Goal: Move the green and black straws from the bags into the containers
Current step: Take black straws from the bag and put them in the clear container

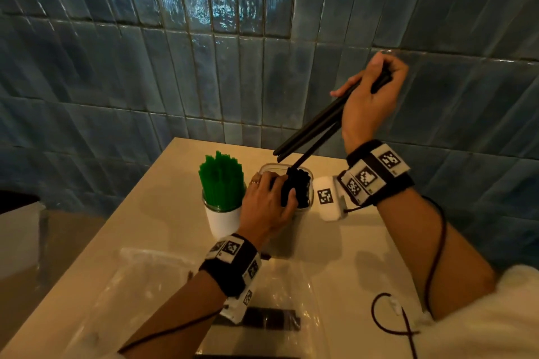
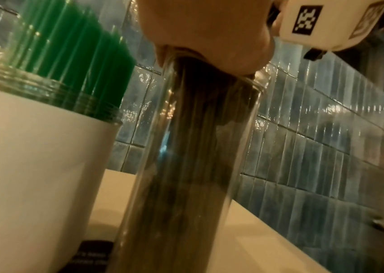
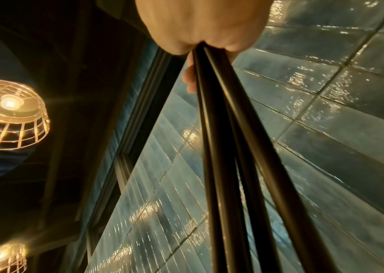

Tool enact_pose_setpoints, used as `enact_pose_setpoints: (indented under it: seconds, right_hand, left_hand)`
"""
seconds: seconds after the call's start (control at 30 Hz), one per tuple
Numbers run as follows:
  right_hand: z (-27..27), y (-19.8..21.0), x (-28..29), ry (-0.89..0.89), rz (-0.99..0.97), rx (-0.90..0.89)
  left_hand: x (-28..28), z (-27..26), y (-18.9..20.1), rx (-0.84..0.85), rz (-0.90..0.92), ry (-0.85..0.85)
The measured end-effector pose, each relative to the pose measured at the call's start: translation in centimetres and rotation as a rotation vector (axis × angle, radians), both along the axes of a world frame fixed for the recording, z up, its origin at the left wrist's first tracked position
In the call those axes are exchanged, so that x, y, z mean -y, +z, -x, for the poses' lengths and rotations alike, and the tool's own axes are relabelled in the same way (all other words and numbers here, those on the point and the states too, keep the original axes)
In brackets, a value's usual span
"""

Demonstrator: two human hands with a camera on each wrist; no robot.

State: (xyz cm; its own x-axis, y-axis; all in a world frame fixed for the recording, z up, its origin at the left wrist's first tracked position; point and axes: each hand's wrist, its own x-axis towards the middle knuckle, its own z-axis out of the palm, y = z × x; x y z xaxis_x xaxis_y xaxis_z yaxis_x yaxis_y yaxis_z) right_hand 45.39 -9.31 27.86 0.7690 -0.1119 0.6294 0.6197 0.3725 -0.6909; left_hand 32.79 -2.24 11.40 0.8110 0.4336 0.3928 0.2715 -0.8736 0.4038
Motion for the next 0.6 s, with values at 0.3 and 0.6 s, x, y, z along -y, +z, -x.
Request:
enact_pose_setpoints:
  seconds: [0.3,0.6]
  right_hand:
    - [1.3,-2.9,-1.4,0.110,0.111,-0.053]
    - [3.0,-5.3,-0.6,0.393,0.671,0.112]
  left_hand:
    - [0.7,0.6,-0.4,0.073,-0.065,0.015]
    - [1.2,1.4,-0.5,0.053,-0.054,0.009]
